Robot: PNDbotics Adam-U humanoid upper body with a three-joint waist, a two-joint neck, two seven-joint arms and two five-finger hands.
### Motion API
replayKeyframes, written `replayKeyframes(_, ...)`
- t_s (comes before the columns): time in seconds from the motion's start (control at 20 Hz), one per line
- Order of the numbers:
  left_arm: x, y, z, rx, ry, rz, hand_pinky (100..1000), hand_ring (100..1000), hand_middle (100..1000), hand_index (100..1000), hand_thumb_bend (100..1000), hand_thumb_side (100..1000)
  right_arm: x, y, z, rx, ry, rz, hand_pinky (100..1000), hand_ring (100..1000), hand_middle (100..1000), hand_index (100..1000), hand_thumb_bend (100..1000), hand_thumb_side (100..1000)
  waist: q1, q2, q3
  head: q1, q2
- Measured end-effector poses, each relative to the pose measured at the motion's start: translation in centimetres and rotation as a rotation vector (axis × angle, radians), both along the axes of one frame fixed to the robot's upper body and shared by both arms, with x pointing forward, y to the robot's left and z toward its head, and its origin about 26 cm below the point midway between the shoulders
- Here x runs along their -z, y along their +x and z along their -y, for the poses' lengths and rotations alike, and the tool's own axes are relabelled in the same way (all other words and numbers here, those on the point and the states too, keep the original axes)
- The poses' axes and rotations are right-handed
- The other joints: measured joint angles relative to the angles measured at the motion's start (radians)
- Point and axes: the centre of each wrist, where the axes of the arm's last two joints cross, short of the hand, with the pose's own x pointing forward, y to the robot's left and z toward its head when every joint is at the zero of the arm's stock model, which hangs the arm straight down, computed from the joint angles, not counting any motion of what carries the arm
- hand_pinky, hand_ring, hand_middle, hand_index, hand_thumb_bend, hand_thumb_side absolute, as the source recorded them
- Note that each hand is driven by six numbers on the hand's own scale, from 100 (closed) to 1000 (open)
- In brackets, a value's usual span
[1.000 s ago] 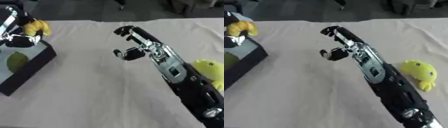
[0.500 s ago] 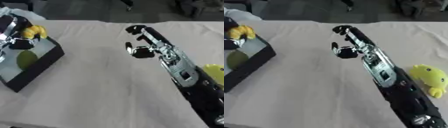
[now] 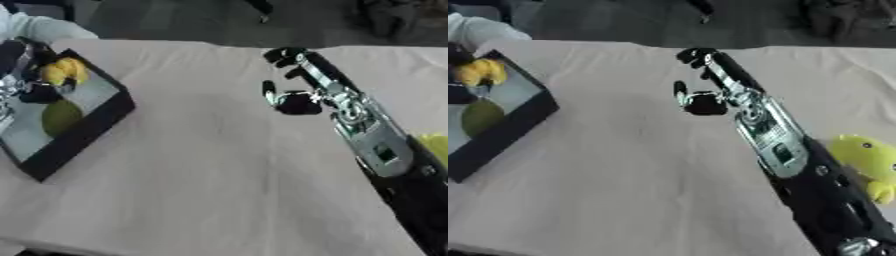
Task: Pick up the objects with one hand, pass them to the other hand, and then place them into the box on the other side of the table.
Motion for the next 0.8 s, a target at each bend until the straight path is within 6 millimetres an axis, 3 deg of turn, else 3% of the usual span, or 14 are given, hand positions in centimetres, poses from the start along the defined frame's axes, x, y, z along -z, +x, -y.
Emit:
replayKeyframes(0.1, 0.2, 0.1, -0.3, -0.020, 0.023, -0.017, 880, 832, 789, 850, 554, 596, 0.0, 0.0, 0.1, 0.002, 0.001, 0.001, 780, 859, 803, 845, 100, 100, 0.000, 0.000, -0.001, 0.000, 0.000)
replayKeyframes(0.25, 0.6, 0.3, -0.7, -0.056, 0.048, -0.050, 891, 854, 811, 874, 626, 762, -0.1, 0.0, 0.2, 0.005, -0.001, 0.002, 780, 858, 802, 844, 100, 100, -0.001, 0.000, -0.002, 0.000, 0.000)
replayKeyframes(0.35, 0.8, 0.4, -0.8, -0.070, 0.058, -0.064, 891, 856, 813, 875, 637, 759, -0.1, 0.0, 0.2, 0.006, 0.001, 0.005, 780, 858, 802, 844, 100, 100, -0.001, 0.000, -0.002, -0.001, 0.000)
replayKeyframes(0.45, 0.9, 0.5, -0.7, -0.073, 0.063, -0.068, 890, 854, 813, 870, 589, 715, -0.1, 0.0, 0.2, 0.009, 0.002, 0.005, 780, 857, 802, 843, 100, 100, -0.001, 0.000, -0.002, -0.005, 0.001)
replayKeyframes(0.55, 0.8, 0.5, -0.7, -0.074, 0.064, -0.067, 887, 844, 809, 851, 487, 641, -0.1, 0.0, 0.3, 0.013, 0.004, 0.007, 781, 857, 802, 843, 100, 100, -0.001, 0.000, -0.002, -0.014, 0.006)
replayKeyframes(0.6, 0.7, 0.4, -0.6, -0.071, 0.061, -0.062, 887, 834, 806, 834, 389, 590, -0.2, 0.0, 0.3, 0.014, 0.004, 0.008, 782, 857, 802, 843, 100, 100, -0.001, 0.000, -0.002, -0.022, 0.010)
replayKeyframes(0.7, 0.3, 0.3, -0.4, -0.059, 0.035, -0.041, 891, 816, 800, 821, 254, 549, -0.4, 0.1, 0.7, 0.021, 0.004, 0.019, 784, 857, 802, 844, 119, 100, -0.003, 0.000, -0.003, -0.049, 0.020)
replayKeyframes(0.8, -0.2, -0.1, 0.2, -0.035, -0.015, -0.008, 900, 801, 787, 814, 178, 538, -1.0, 0.2, 1.2, 0.035, 0.000, 0.033, 787, 857, 804, 844, 154, 100, -0.007, 0.000, -0.006, -0.085, 0.031)
